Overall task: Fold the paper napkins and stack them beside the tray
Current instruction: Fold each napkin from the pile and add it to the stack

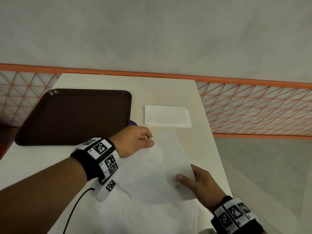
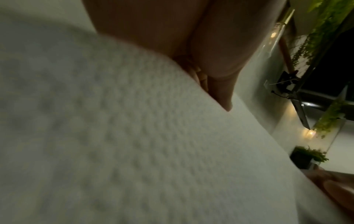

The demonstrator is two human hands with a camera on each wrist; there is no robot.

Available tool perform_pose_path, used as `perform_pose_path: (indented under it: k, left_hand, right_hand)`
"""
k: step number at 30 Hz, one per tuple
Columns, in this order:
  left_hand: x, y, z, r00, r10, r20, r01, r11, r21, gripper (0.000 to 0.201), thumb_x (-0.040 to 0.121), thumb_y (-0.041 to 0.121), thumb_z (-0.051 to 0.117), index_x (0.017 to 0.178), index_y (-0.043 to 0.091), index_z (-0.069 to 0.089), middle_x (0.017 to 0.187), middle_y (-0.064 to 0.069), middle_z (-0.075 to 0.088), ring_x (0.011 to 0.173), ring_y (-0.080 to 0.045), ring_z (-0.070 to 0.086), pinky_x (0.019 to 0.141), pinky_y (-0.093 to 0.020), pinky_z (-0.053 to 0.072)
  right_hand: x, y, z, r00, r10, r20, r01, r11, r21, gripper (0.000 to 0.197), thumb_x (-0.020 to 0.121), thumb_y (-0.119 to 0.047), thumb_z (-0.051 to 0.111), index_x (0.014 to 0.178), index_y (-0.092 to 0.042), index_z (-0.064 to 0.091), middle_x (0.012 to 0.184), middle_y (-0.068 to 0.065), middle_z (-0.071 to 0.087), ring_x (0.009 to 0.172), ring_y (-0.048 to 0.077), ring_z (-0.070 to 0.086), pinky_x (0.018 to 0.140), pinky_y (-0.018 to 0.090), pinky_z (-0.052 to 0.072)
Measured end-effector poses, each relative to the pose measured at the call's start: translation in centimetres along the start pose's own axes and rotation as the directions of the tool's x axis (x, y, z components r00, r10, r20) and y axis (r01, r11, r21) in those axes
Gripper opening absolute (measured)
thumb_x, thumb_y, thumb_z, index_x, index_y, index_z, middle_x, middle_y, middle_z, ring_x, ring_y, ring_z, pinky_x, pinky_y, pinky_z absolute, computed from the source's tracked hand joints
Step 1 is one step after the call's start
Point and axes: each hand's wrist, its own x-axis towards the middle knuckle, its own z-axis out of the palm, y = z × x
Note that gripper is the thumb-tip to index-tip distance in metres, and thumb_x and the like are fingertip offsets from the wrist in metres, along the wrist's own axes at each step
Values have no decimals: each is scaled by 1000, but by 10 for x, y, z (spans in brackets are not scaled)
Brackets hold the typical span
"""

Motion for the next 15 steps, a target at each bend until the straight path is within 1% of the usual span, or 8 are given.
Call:
perform_pose_path:
  k: [2, 5, 7, 9, 11, 13, 14, 15]
  left_hand:
    - [-2, 7, 0, 998, 11, 70, -13, 1000, 14, 13, 86, 30, 69, 92, 19, 64, 56, 8, 59, 58, -10, 50, 63, -31, 44]
    - [-2, 19, -1, 985, 30, 168, -40, 998, 56, 11, 87, 29, 68, 88, 18, 64, 48, 12, 50, 46, -4, 39, 52, -19, 36]
    - [-2, 25, -2, 984, 50, 173, -61, 996, 61, 11, 88, 28, 68, 87, 18, 64, 46, 13, 49, 44, -2, 38, 49, -15, 34]
    - [-1, 23, -4, 995, 53, 90, -57, 997, 42, 13, 87, 31, 68, 85, 18, 65, 52, 12, 54, 49, -3, 44, 55, -17, 39]
    - [0, 0, -5, 999, -23, -47, 24, 1000, 20, 28, 86, 43, 65, 81, 16, 65, 63, 8, 58, 59, -7, 50, 66, -26, 45]
    - [-7, -33, -1, 976, -181, -118, 172, 982, -78, 63, 75, 72, 56, 80, 9, 63, 69, 2, 58, 65, -13, 53, 77, -33, 49]
    - [-12, -46, 4, 950, -294, -103, 271, 942, -197, 80, 66, 84, 51, 85, 8, 67, 76, -1, 65, 72, -18, 61, 85, -40, 52]
    - [-18, -57, 12, 911, -408, -53, 367, 865, -341, 86, 63, 88, 48, 92, 10, 70, 86, -5, 72, 83, -24, 68, 92, -45, 52]
  right_hand:
    - [1, -7, -1, 1000, -20, 20, 21, 1000, -22, 36, 75, -31, 72, 102, -8, 69, 93, 12, 74, 88, 31, 71, 78, 42, 58]
    - [4, -17, -3, 997, -30, 73, 31, 999, -19, 35, 76, -28, 73, 100, -2, 70, 96, 17, 74, 90, 34, 70, 81, 43, 58]
    - [3, -22, -1, 993, -11, 114, 14, 1000, -18, 32, 78, -24, 77, 97, 1, 71, 96, 19, 73, 88, 34, 70, 82, 43, 58]
    - [2, -24, 2, 992, 11, 129, -9, 1000, -15, 29, 78, -25, 79, 91, 0, 72, 93, 19, 74, 82, 30, 70, 77, 40, 58]
    - [1, -20, 6, 994, 25, 110, -26, 1000, 9, 27, 74, -30, 78, 84, -5, 74, 89, 16, 74, 78, 27, 70, 71, 38, 55]
    - [2, -15, 10, 996, 47, 75, -54, 995, 81, 28, 72, -30, 76, 85, -5, 74, 91, 18, 74, 78, 29, 69, 70, 38, 54]
    - [2, -13, 13, 996, 62, 65, -70, 990, 125, 30, 71, -28, 76, 89, -3, 74, 94, 20, 73, 81, 31, 70, 72, 40, 55]
    - [3, -11, 15, 995, 80, 60, -89, 982, 169, 33, 72, -26, 75, 93, -1, 73, 97, 22, 72, 83, 34, 69, 74, 42, 55]
